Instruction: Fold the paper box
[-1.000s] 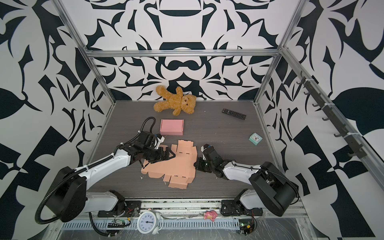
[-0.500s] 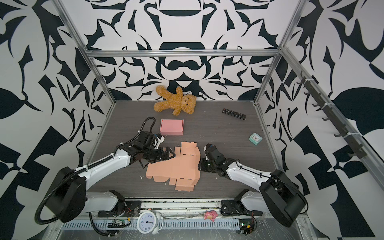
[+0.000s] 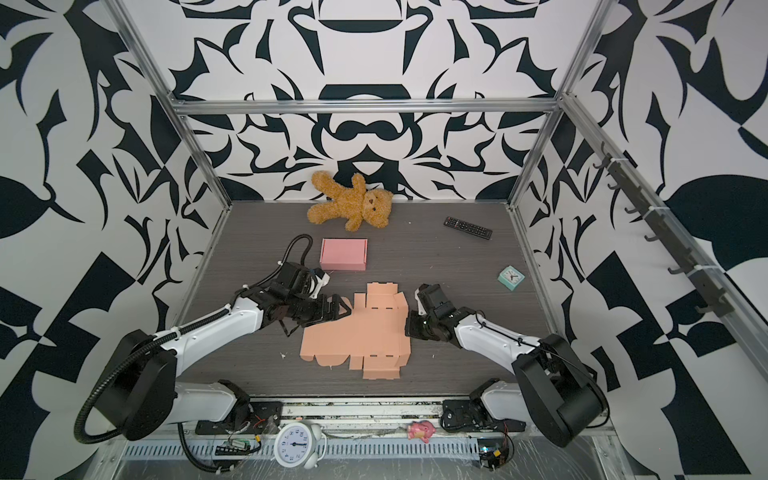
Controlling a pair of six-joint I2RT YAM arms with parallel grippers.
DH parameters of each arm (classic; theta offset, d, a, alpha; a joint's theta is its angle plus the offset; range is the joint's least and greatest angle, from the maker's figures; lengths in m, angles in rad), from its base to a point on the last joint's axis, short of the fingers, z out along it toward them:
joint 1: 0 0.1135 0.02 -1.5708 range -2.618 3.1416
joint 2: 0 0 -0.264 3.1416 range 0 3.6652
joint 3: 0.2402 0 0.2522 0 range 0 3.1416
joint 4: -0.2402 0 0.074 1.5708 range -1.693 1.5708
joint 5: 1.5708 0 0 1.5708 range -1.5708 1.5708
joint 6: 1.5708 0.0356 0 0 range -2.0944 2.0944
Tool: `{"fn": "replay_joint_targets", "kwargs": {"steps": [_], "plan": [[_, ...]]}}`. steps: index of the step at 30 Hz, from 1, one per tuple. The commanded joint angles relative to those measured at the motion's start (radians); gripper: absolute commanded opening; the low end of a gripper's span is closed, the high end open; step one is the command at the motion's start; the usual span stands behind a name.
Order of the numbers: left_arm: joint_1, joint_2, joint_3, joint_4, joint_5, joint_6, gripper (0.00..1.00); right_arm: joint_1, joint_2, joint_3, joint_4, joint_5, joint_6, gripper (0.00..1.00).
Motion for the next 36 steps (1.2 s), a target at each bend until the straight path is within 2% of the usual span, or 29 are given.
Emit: {"fn": "replay_joint_targets", "kwargs": {"steps": [1,8,17,19,23,25,36], "plan": [[-0.002,0.013,0.034,-0.01,0.0,0.009,0.99,-0.004,0.021,0.018,0.028,-0.03,-0.023,0.12],[-0.003,0.045,0.032,0.009,0.002,0.01,0.99,-0.003,0.006,-0.013,0.063,-0.03,-0.007,0.29],[-0.003,0.108,-0.007,0.038,-0.023,0.022,0.87,-0.002,0.02,-0.064,0.153,-0.064,0.049,0.31],[-0.002,0.115,-0.015,0.04,-0.026,0.024,0.86,-0.003,0.027,-0.067,0.165,-0.066,0.053,0.3],[-0.002,0.136,-0.031,0.051,-0.031,0.026,0.73,-0.002,0.042,-0.063,0.175,-0.07,0.056,0.25],[-0.002,0.143,-0.041,0.057,-0.03,0.024,0.7,-0.004,0.044,-0.062,0.179,-0.07,0.055,0.21],[-0.003,0.126,-0.062,0.057,-0.035,0.02,0.7,-0.003,0.058,-0.047,0.185,-0.076,0.039,0.03]]}}
